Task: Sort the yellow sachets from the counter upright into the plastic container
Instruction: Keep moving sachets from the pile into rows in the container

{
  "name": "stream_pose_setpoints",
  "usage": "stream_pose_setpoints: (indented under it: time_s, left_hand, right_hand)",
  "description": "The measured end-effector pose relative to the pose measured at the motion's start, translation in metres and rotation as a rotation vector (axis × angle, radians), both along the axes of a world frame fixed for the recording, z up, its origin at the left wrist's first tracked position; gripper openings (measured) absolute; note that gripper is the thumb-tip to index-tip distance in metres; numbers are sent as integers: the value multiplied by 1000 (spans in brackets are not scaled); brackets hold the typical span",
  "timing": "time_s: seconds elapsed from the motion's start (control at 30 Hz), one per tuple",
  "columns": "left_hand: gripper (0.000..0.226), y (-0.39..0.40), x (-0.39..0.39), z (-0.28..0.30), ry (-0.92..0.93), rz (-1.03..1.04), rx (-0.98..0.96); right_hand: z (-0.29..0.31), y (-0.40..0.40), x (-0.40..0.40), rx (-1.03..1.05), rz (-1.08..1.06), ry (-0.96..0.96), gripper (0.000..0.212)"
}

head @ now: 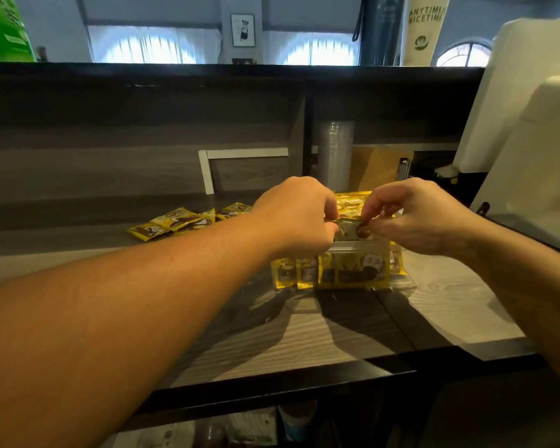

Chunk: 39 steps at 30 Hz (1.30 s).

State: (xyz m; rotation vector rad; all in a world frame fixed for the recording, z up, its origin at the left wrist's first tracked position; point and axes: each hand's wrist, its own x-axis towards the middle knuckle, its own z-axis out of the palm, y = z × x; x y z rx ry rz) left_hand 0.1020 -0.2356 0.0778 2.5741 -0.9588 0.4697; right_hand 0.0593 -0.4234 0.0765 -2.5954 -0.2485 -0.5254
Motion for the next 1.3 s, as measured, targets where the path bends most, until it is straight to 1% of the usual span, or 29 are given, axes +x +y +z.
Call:
stream_pose_setpoints:
  time_s: [0.1, 0.23, 0.33, 0.43, 0.53, 0.63, 0.7, 0.77, 0.83, 0.9, 0.97, 1.03, 1.13, 1.2, 1.3]
  left_hand:
    - [23, 6, -1, 0, -14, 0, -23]
    - [27, 27, -3, -1, -26, 23, -117]
    - [25, 56, 2, -4, -31, 93, -182]
    - [27, 98, 17, -17, -17, 230, -200]
    - [36, 143, 40, -36, 64, 429, -179]
    - [54, 180, 70, -49, 125, 581, 4]
    - [54, 196, 87, -57, 183, 643, 114]
    - [52, 204, 97, -65, 266, 687, 140]
    - [48, 205, 100, -71, 286, 713, 109]
    - [42, 204, 99, -71, 193, 727, 97]
    - [43, 207, 98, -71, 130, 742, 59]
    - [53, 211, 99, -72, 170, 719, -25]
    - [78, 217, 98, -71, 273, 687, -157]
    - [80, 221, 98, -69, 273, 666, -215]
    - [75, 225, 99, -67, 249, 634, -292]
  right_hand:
    - [5, 6, 0, 28, -34, -82, 11]
    - [14, 29, 3, -60, -13, -228, 9]
    - [21, 57, 7, -81, 49, -321, 6]
    - [22, 94, 14, -112, 93, -344, 11]
    - [18, 133, 17, -135, 176, -317, 9]
    - [8, 172, 22, -193, 228, -252, 12]
    - [-3, 193, 29, -226, 230, -193, 14]
    - [-15, 208, 37, -242, 216, -132, 15]
    - [-24, 217, 46, -238, 193, -83, 15]
    - [-29, 224, 56, -208, 160, -59, 15]
    - [-33, 232, 66, -182, 120, -36, 15]
    - [-36, 242, 77, -183, 73, 10, 17]
    - [-36, 257, 93, -176, 8, 82, 24]
    - [-37, 263, 104, -149, 1, 127, 32]
    - [-43, 270, 123, -157, -1, 190, 46]
